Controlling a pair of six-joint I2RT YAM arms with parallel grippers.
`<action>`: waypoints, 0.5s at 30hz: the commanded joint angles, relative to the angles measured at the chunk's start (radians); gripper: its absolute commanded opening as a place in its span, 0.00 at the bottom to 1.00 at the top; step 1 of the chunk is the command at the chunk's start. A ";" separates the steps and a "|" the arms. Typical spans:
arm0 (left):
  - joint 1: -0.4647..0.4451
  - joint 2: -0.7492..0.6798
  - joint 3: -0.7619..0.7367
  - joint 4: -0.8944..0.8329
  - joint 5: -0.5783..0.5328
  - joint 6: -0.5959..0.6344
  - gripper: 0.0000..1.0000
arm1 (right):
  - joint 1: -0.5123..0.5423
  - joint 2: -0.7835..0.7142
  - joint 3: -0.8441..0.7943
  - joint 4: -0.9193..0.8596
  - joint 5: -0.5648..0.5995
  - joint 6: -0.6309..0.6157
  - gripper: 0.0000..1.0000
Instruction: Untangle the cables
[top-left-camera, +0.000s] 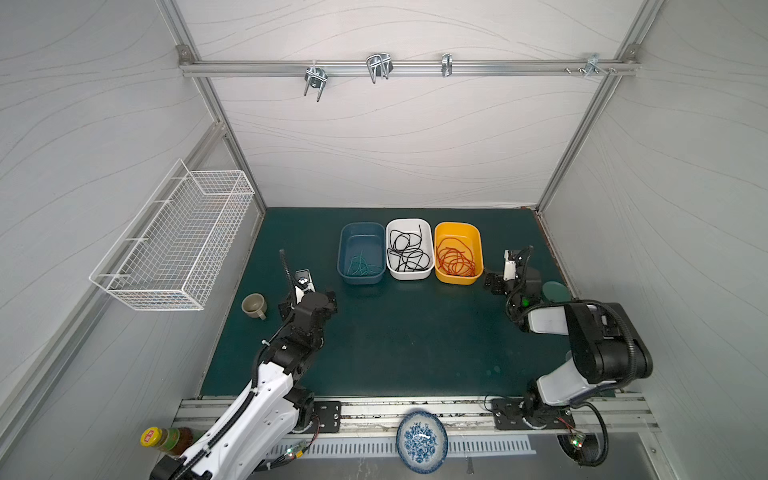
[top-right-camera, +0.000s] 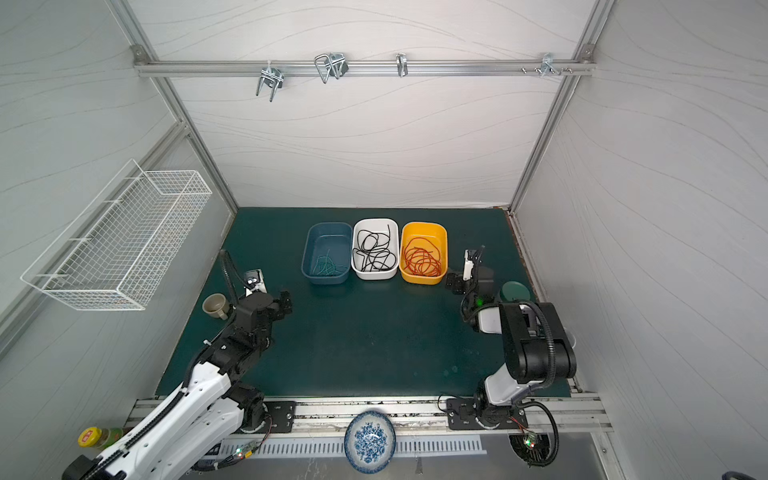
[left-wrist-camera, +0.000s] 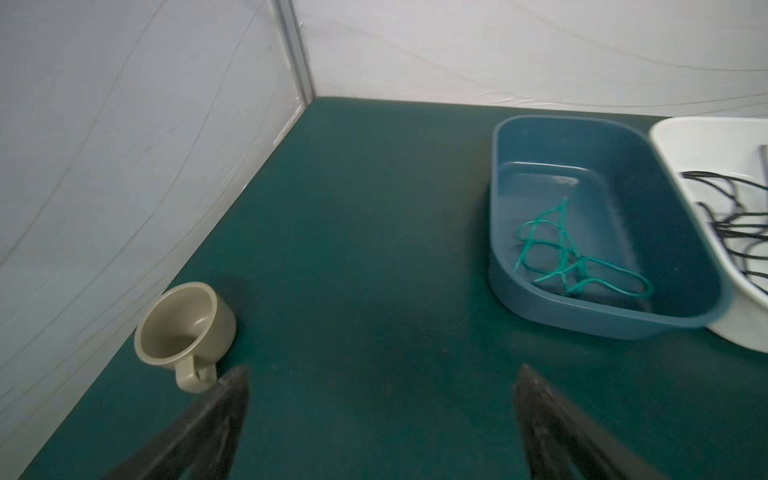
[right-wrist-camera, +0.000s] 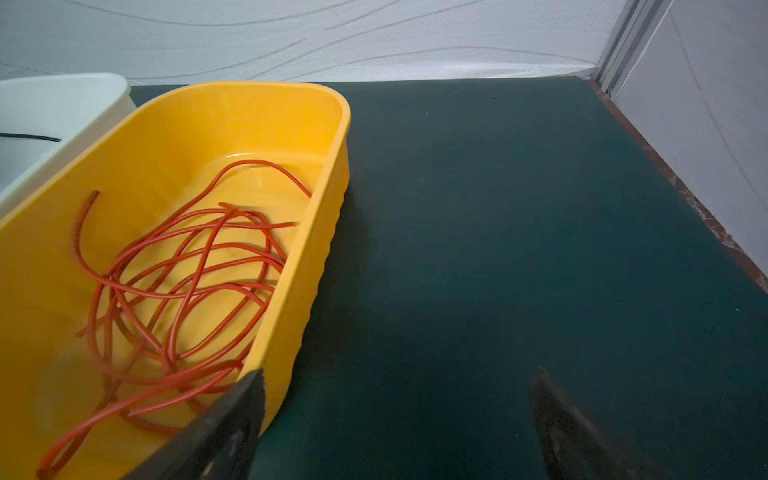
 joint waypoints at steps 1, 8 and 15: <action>0.058 0.061 0.032 0.179 0.020 -0.045 1.00 | -0.009 0.010 0.011 -0.002 -0.028 -0.005 0.99; 0.174 0.297 -0.007 0.473 -0.002 0.044 1.00 | -0.020 0.008 0.008 0.002 -0.048 -0.001 0.99; 0.210 0.499 -0.016 0.787 0.052 0.166 1.00 | -0.026 0.009 0.007 0.005 -0.060 0.001 0.99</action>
